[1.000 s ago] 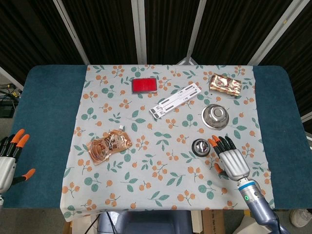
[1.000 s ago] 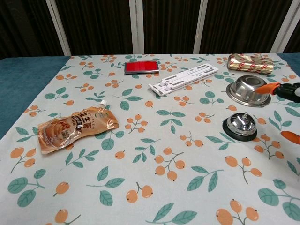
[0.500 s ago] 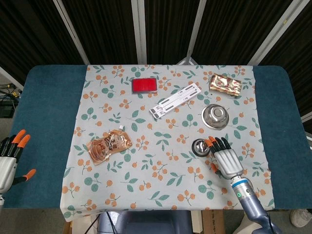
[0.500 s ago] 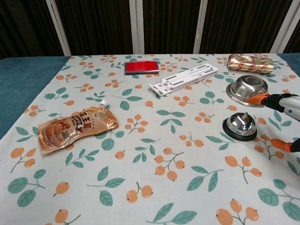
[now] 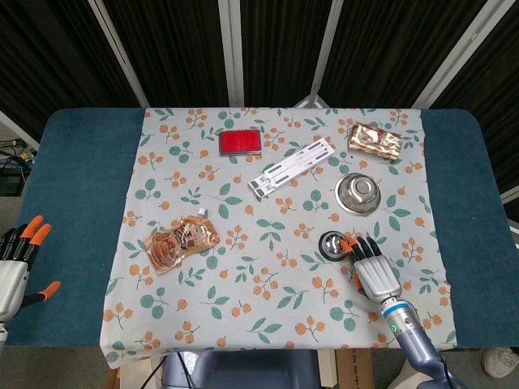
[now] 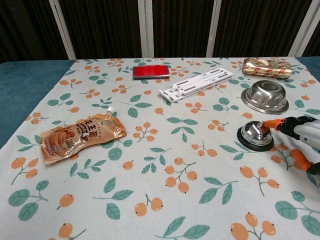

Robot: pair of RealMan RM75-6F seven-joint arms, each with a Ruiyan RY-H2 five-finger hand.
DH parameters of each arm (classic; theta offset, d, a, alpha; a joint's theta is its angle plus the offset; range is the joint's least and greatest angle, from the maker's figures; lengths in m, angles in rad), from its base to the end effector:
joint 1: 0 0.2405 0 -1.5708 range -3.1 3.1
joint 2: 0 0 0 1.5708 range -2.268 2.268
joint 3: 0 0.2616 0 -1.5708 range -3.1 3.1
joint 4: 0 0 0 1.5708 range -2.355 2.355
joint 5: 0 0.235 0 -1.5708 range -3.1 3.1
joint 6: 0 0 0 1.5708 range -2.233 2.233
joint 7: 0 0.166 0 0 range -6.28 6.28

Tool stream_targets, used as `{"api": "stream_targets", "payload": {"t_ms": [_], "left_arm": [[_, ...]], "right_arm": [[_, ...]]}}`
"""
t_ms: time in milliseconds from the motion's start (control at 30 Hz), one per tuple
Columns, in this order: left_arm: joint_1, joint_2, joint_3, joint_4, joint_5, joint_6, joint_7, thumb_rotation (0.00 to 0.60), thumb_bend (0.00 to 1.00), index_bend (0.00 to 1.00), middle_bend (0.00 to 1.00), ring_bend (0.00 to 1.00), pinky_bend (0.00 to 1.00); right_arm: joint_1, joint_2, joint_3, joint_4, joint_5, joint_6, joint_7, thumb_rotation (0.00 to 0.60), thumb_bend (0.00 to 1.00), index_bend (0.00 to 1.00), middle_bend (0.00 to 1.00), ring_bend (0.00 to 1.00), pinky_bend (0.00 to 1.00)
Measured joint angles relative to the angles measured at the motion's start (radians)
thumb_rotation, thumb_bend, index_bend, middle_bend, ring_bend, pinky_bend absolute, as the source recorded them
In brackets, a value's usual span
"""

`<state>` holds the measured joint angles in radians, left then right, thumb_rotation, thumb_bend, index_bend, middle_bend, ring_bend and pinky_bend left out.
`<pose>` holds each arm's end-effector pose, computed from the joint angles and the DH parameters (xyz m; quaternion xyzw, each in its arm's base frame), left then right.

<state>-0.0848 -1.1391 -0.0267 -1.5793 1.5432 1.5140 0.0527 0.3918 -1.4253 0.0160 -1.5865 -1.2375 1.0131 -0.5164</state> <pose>-0.3245 0.2003 0.1331 -0.6171 -0.3567 -0.3794 0.5898 -0.2670 -0.2599 -0.0336 0.7682 -0.3846 0.2257 0.4594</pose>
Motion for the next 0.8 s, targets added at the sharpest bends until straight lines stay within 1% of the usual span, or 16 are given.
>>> {"api": "stream_targets", "payload": {"t_ms": [100, 233, 333, 500, 600, 667, 733, 800], "left_arm": [[0.001, 0.0, 0.0, 0.001, 0.001, 0.002, -0.002, 0.6, 0.06, 0.0, 0.0, 0.0, 0.0], [0.0, 0.0, 0.0, 0.002, 0.002, 0.003, -0.003, 0.6, 0.06, 0.0, 0.0, 0.0, 0.0], [0.001, -0.001, 0.0, 0.003, 0.003, 0.005, -0.001, 0.6, 0.06, 0.0, 0.0, 0.0, 0.0], [0.001, -0.003, -0.001, 0.004, 0.003, 0.007, 0.001, 0.6, 0.06, 0.0, 0.0, 0.0, 0.0], [0.001, -0.003, -0.002, 0.004, 0.002, 0.007, 0.001, 0.6, 0.06, 0.0, 0.0, 0.0, 0.0], [0.001, -0.003, -0.001, 0.004, 0.003, 0.006, 0.003, 0.6, 0.06, 0.0, 0.0, 0.0, 0.0], [0.001, -0.003, -0.001, 0.003, 0.004, 0.006, 0.005, 0.6, 0.07, 0.0, 0.0, 0.0, 0.0], [0.001, -0.003, 0.0, 0.004, 0.007, 0.008, 0.007, 0.6, 0.06, 0.0, 0.0, 0.0, 0.0]], "right_arm": [[0.002, -0.005, -0.004, -0.012, 0.007, 0.006, -0.016, 0.6, 0.8, 0.0, 0.0, 0.0, 0.0], [0.001, -0.003, 0.011, -0.034, -0.013, 0.043, 0.009, 0.6, 0.8, 0.0, 0.0, 0.0, 0.0], [0.001, 0.01, 0.037, -0.057, -0.032, 0.076, 0.042, 0.6, 0.79, 0.0, 0.0, 0.0, 0.0], [-0.001, 0.051, 0.094, -0.097, -0.06, 0.146, 0.103, 0.6, 0.75, 0.0, 0.0, 0.0, 0.0], [-0.01, 0.091, 0.116, -0.122, -0.074, 0.189, 0.144, 0.6, 0.68, 0.0, 0.0, 0.0, 0.0], [-0.022, 0.119, 0.121, -0.133, -0.081, 0.212, 0.168, 0.6, 0.62, 0.0, 0.0, 0.0, 0.0], [-0.042, 0.155, 0.118, -0.142, -0.092, 0.229, 0.195, 0.6, 0.55, 0.0, 0.0, 0.0, 0.0], [-0.069, 0.189, 0.104, -0.143, -0.109, 0.252, 0.226, 0.6, 0.51, 0.0, 0.0, 0.0, 0.0]]}}
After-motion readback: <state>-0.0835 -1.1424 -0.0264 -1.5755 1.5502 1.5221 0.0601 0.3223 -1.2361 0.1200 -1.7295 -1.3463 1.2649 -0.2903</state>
